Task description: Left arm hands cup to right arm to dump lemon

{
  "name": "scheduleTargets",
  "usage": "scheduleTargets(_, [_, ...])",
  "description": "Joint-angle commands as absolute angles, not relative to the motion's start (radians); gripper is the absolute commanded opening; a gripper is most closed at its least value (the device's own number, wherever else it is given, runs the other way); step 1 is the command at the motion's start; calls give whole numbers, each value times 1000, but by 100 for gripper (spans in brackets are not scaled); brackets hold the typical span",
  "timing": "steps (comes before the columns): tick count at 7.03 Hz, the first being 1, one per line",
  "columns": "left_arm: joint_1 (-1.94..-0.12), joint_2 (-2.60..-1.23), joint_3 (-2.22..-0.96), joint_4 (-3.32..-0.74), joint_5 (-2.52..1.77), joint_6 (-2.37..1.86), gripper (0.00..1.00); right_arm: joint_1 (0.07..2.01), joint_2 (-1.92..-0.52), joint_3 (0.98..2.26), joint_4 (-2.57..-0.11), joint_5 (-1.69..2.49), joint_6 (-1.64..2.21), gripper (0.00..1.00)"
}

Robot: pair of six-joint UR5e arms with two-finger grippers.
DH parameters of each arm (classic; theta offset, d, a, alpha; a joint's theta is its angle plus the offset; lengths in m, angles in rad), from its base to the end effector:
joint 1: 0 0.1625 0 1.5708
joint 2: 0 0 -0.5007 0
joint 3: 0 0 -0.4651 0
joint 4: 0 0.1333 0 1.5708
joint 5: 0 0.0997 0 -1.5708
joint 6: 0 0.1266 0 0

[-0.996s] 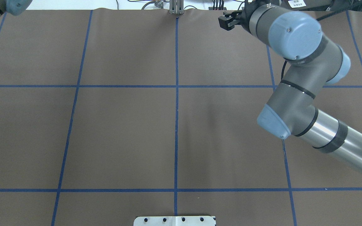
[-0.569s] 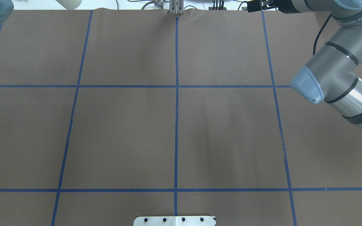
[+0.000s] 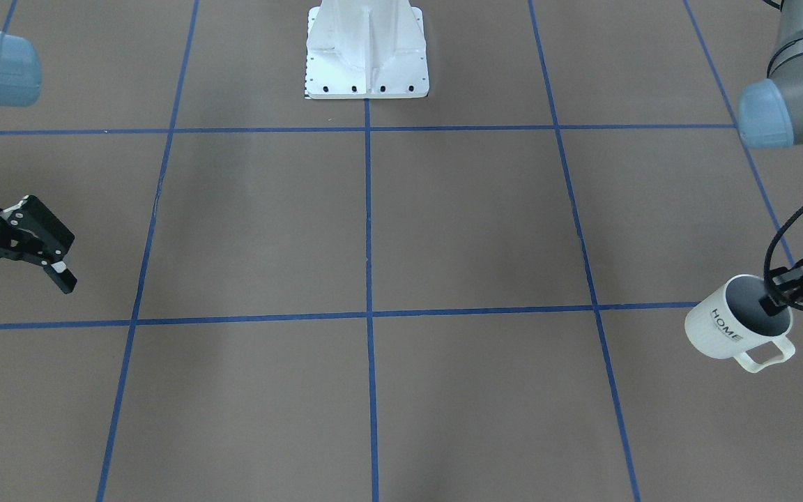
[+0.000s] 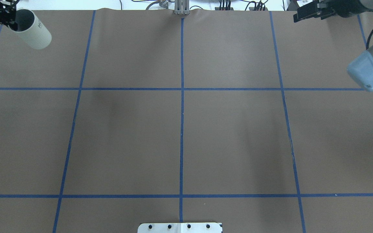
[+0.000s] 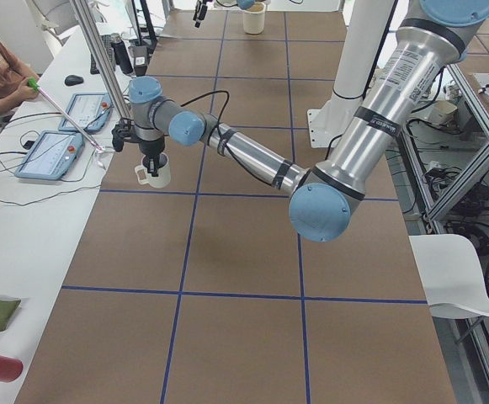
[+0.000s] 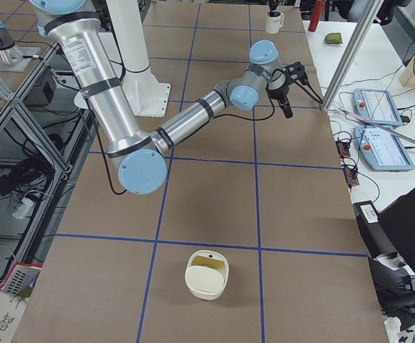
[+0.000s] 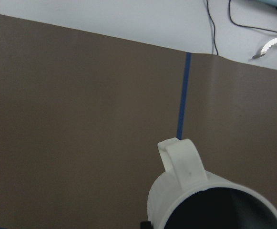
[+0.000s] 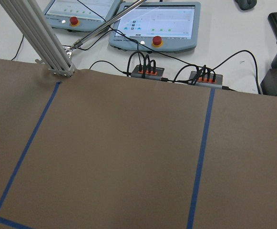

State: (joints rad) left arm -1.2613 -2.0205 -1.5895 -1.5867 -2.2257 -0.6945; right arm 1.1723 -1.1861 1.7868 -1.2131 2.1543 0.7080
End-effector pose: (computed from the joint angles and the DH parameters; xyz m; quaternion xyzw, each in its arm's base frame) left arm 0.1803 -0.7483 0.4459 0.0488 0.3830 -0.1002 0.9170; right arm -0.2190 -0.6840 0.3429 0.2416 -0.4492 0.0000 0.8602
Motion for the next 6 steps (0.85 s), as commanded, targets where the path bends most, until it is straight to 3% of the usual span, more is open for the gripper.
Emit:
scheduleTargets(1, [-1249, -1878, -1673, -1577, -2220, -632, 0, 1244, -1248, 1845, -1346, 2284, 692, 100])
scheduleTargets(6, [-1100, -1702, -1791, -1591, -2221, -734, 0, 1256, -1503, 1954, -1367, 2326, 620, 100])
